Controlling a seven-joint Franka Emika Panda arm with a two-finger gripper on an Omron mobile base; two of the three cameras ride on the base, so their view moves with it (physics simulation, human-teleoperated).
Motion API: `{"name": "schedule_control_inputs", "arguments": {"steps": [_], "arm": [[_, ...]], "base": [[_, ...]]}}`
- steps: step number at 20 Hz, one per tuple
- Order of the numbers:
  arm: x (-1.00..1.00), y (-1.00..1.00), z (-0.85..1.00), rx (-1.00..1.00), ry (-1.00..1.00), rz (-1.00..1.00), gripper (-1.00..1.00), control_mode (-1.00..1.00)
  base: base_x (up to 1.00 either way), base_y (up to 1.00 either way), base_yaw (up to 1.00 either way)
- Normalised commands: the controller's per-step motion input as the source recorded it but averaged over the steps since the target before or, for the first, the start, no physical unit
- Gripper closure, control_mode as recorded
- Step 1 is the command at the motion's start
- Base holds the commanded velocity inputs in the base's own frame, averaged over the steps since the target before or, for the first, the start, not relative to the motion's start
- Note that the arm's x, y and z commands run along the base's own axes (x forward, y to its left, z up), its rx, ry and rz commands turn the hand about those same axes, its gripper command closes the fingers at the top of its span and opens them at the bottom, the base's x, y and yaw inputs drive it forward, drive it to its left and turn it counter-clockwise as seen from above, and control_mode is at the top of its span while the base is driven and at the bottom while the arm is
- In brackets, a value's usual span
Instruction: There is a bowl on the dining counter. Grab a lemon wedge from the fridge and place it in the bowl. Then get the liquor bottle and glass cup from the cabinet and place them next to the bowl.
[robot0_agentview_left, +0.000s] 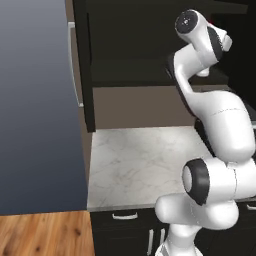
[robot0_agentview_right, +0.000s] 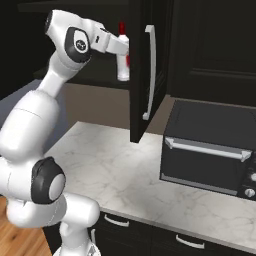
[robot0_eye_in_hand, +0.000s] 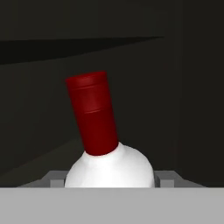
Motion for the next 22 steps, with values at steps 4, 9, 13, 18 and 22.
{"name": "schedule_control_inputs", "arguments": {"steps": [4, 9, 13, 18, 22], "arm": [[-1.0, 0.67, 0.0, 0.0, 0.0, 0.06, 1.0, -1.0], [-1.0, 0.69, 0.0, 0.0, 0.0, 0.11, 1.0, -1.0], [-1.0, 0.45, 0.0, 0.02, 0.03, 0.18, 1.0, -1.0], [-1.0, 0.03, 0.0, 0.07, 0.06, 0.22, 1.0, -1.0], [-0.92, 0.0, 0.0, 0.05, 0.09, 0.22, 1.0, -1.0]], "base": [[0.0, 0.0, 0.0], [0.0, 0.0, 0.0], [0.0, 0.0, 0.0], [0.0, 0.0, 0.0], [0.0, 0.0, 0.0]]}}
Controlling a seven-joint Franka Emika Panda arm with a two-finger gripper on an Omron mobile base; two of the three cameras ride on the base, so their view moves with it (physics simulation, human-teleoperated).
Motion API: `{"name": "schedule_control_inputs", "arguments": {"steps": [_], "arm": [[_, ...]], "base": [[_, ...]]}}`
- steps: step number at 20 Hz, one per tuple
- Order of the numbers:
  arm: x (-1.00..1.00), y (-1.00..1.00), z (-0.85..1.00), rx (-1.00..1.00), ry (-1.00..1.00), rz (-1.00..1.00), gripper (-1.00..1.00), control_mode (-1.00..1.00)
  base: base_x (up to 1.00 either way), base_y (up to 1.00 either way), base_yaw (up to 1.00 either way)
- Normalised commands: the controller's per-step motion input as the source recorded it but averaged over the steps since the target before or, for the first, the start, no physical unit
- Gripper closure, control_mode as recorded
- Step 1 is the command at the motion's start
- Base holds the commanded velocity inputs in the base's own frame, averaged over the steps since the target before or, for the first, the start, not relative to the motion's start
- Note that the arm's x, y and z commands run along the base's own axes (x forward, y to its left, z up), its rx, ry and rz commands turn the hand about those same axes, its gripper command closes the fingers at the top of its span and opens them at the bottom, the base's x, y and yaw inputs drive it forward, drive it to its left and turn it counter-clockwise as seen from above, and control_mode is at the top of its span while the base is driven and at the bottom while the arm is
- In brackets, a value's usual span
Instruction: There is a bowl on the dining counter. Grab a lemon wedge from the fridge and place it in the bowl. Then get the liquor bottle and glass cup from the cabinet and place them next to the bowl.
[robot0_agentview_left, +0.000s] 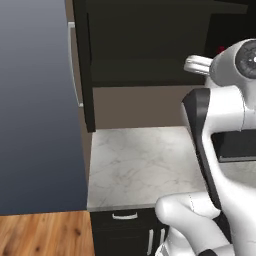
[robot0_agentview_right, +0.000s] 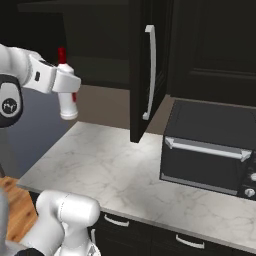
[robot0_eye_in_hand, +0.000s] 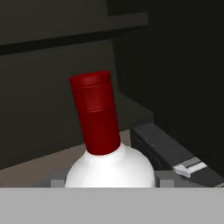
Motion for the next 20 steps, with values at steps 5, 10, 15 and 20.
{"name": "schedule_control_inputs", "arguments": {"steps": [5, 10, 15, 20], "arm": [[-0.4, 0.1, -0.02, 0.02, 0.15, 0.14, 1.0, -1.0], [-0.02, 0.27, -0.09, 0.0, 0.16, 0.01, 1.0, -1.0], [-0.11, 0.16, -0.09, 0.0, 0.08, 0.0, 1.0, 1.0], [0.0, 0.0, 0.0, 0.0, 0.0, 0.0, 1.0, 1.0]], "base": [[0.0, 0.0, 0.0], [0.0, 0.0, 0.0], [-0.13, 0.04, 0.0], [-1.0, 0.24, 0.0]]}}
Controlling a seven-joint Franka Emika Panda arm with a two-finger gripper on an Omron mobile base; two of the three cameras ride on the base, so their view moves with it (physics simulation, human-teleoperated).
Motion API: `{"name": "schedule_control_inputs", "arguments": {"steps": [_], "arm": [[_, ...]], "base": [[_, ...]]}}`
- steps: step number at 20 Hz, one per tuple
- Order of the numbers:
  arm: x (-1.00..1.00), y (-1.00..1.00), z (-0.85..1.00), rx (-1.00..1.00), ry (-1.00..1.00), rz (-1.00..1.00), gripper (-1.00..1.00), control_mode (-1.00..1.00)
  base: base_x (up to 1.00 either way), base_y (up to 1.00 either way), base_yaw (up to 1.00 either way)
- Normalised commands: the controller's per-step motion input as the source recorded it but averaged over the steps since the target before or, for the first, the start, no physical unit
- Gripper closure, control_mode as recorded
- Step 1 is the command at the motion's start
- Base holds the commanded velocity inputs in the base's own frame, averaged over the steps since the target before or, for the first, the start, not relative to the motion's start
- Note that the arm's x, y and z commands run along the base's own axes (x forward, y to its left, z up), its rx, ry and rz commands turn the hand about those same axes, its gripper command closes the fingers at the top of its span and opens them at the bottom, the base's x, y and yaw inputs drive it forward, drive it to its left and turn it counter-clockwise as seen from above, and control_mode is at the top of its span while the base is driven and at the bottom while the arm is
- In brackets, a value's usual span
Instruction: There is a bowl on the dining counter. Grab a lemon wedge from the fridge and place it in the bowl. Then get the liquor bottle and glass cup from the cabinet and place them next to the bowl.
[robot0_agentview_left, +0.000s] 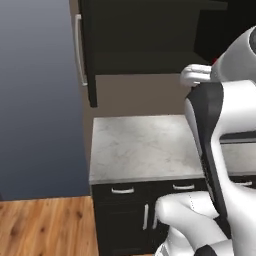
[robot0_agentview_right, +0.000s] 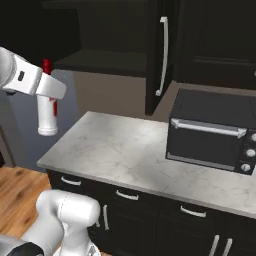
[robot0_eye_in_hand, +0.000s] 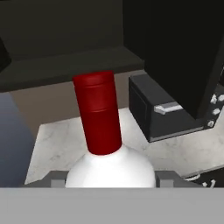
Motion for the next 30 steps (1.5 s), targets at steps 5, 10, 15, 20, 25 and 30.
{"name": "schedule_control_inputs", "arguments": {"steps": [5, 10, 15, 20, 25, 30], "arm": [[0.0, 0.0, 0.0, 0.0, 0.0, 0.0, 1.0, 1.0], [0.0, 0.0, 0.0, 0.0, 0.0, 0.0, 1.0, 1.0], [0.0, 0.0, 0.0, 0.0, 0.0, 0.0, 1.0, 1.0], [0.0, 0.0, 0.0, 0.0, 0.0, 0.0, 1.0, 1.0], [0.0, 0.0, 0.0, 0.0, 0.0, 0.0, 1.0, 1.0], [0.0, 0.0, 0.0, 0.0, 0.0, 0.0, 1.0, 1.0]], "base": [[-0.99, 0.36, 0.08], [-0.6, 0.59, 0.69], [-0.3, 0.62, 0.91], [-0.23, 0.55, 0.93], [-0.23, 0.59, 0.9], [-0.15, 0.6, 0.89]]}}
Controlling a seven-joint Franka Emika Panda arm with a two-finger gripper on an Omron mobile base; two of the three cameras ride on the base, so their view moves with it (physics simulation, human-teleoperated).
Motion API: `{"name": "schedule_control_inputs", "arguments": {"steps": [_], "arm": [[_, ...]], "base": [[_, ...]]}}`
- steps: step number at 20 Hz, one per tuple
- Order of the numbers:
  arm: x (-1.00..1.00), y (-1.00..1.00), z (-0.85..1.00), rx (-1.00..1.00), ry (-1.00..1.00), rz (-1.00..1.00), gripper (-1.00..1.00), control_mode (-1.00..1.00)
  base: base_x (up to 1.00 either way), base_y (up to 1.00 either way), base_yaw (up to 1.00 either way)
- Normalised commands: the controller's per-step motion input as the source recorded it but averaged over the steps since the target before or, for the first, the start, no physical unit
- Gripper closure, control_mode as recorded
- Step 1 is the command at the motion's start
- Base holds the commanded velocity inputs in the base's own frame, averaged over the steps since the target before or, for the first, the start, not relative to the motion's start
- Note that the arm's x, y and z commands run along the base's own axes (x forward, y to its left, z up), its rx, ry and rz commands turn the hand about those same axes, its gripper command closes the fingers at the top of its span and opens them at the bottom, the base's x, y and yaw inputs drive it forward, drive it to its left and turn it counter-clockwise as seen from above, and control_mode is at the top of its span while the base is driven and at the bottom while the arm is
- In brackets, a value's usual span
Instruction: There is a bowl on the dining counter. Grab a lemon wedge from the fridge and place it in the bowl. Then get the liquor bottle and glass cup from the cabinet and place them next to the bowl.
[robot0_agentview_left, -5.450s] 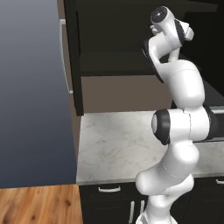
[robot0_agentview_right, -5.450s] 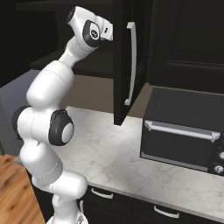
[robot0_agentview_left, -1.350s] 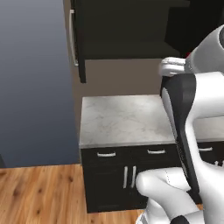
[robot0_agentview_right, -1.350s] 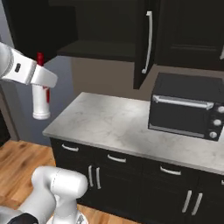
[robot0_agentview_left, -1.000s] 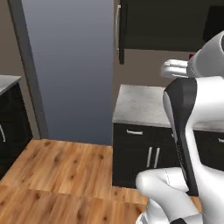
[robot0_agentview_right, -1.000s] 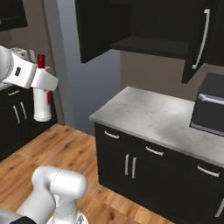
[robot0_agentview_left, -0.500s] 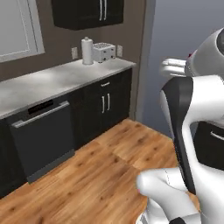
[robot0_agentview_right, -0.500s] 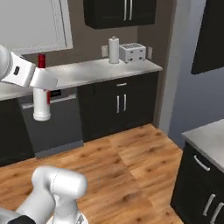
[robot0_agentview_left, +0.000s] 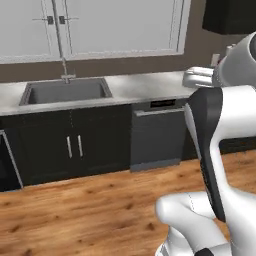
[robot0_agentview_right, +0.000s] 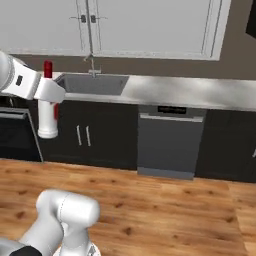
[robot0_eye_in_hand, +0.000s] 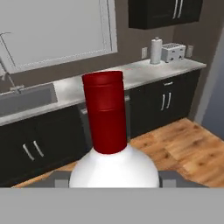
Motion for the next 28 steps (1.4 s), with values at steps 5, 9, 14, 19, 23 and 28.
{"name": "schedule_control_inputs", "arguments": {"steps": [5, 9, 14, 19, 23, 28], "arm": [[0.0, 0.0, 0.0, 0.0, 0.0, 0.0, 1.0, 1.0], [0.0, 0.0, 0.0, 0.0, 0.0, 0.0, 1.0, 1.0], [0.0, 0.0, 0.0, 0.0, 0.0, 0.0, 1.0, 1.0], [0.0, 0.0, 0.0, 0.0, 0.0, 0.0, 1.0, 1.0], [0.0, 0.0, 0.0, 0.0, 0.0, 0.0, 1.0, 1.0], [0.0, 0.0, 0.0, 0.0, 0.0, 0.0, 1.0, 1.0]], "base": [[-0.07, 0.5, 0.88], [0.0, 0.4, 0.88], [0.0, 0.2, 0.86], [0.08, -0.01, 0.81], [0.34, -0.31, 0.73], [0.49, -0.63, 0.55]]}}
